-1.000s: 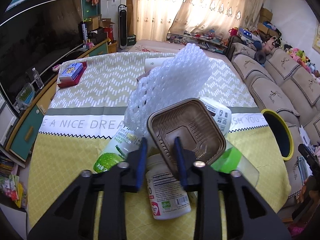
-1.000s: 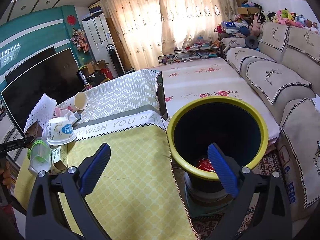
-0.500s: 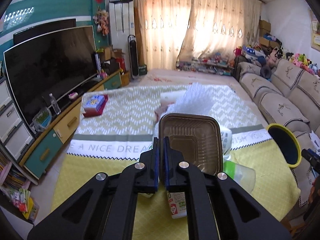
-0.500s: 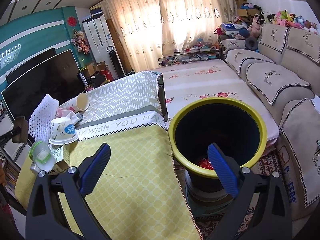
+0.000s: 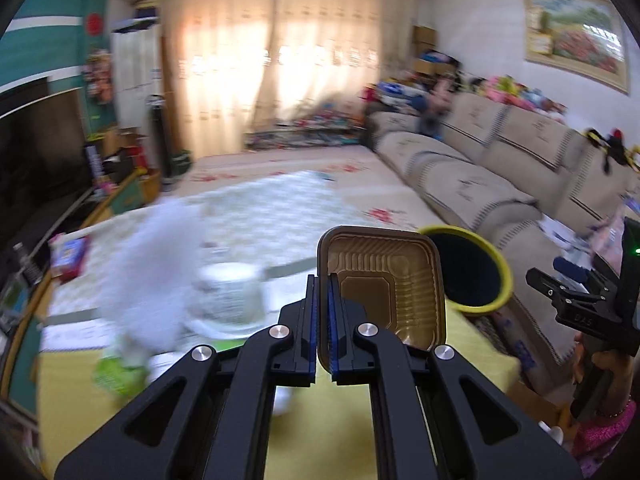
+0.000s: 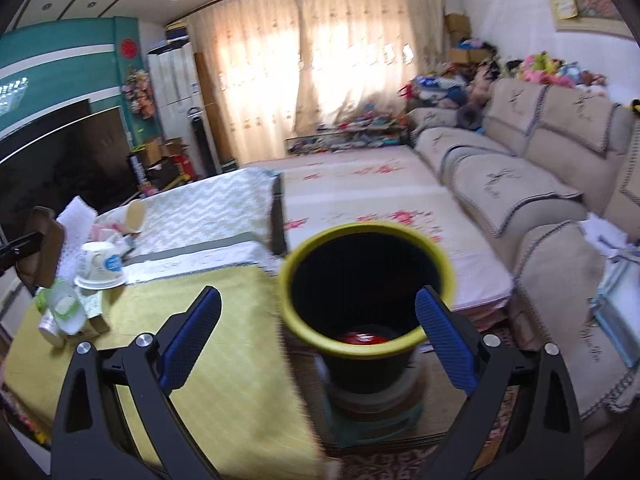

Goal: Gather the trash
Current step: 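Carry the brown tray to the bin and release it with the left gripper, then reach the right gripper to the clear green-banded cup and grasp it, then carry the clear cup into the bin and open the right gripper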

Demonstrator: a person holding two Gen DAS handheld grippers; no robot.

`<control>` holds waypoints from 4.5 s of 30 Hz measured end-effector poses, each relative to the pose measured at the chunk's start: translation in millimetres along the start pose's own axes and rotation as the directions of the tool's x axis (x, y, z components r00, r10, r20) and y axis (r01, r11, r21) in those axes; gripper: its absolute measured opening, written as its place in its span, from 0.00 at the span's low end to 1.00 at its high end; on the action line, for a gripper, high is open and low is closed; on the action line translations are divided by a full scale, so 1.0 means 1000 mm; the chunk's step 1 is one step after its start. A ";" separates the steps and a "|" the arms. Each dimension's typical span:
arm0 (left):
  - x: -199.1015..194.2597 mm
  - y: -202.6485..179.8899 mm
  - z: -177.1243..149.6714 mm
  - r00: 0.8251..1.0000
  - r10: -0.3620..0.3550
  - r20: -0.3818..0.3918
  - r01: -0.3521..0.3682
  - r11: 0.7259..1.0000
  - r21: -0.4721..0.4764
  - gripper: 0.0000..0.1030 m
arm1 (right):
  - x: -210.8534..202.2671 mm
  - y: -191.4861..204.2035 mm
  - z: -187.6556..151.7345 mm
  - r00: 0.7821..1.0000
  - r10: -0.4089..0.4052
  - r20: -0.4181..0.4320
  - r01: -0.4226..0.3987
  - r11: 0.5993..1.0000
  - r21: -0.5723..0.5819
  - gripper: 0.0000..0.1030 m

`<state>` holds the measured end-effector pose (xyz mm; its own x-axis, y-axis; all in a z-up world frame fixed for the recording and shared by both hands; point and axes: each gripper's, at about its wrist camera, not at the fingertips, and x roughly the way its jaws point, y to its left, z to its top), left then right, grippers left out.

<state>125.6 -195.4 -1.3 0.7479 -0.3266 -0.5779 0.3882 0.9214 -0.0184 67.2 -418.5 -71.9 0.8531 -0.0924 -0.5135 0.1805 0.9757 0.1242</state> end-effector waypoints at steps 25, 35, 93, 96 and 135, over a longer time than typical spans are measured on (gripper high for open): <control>0.233 -0.172 0.050 0.960 -0.149 -0.238 0.167 0.984 0.056 0.45 | -0.018 -0.102 -0.027 0.984 -0.179 -0.015 0.179 0.973 0.146 0.92; 0.080 -0.098 0.038 0.977 -0.209 -0.033 0.210 0.977 0.023 0.80 | -0.003 -0.062 -0.023 0.996 -0.078 -0.041 0.081 0.992 0.098 0.92; -0.101 0.140 -0.086 0.968 0.245 0.047 -0.223 0.933 -0.282 0.95 | 0.052 0.233 -0.016 0.767 0.585 -0.265 -0.641 0.723 -0.259 0.47; -0.096 0.138 -0.087 0.970 0.239 0.041 -0.219 0.935 -0.278 0.95 | 0.051 0.205 -0.007 0.828 0.520 -0.210 -0.559 0.791 -0.247 0.47; -0.024 0.117 -0.100 0.971 0.208 -0.116 -0.227 0.955 -0.192 0.95 | 0.113 0.018 0.007 0.993 -0.051 -0.109 0.049 0.999 -0.020 0.65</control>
<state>98.7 -58.9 -71.4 0.7445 -0.1016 -0.6598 0.0976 0.9943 -0.0429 170.5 -413.3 -121.5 0.7842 -0.1193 -0.6089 0.2120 0.9738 0.0822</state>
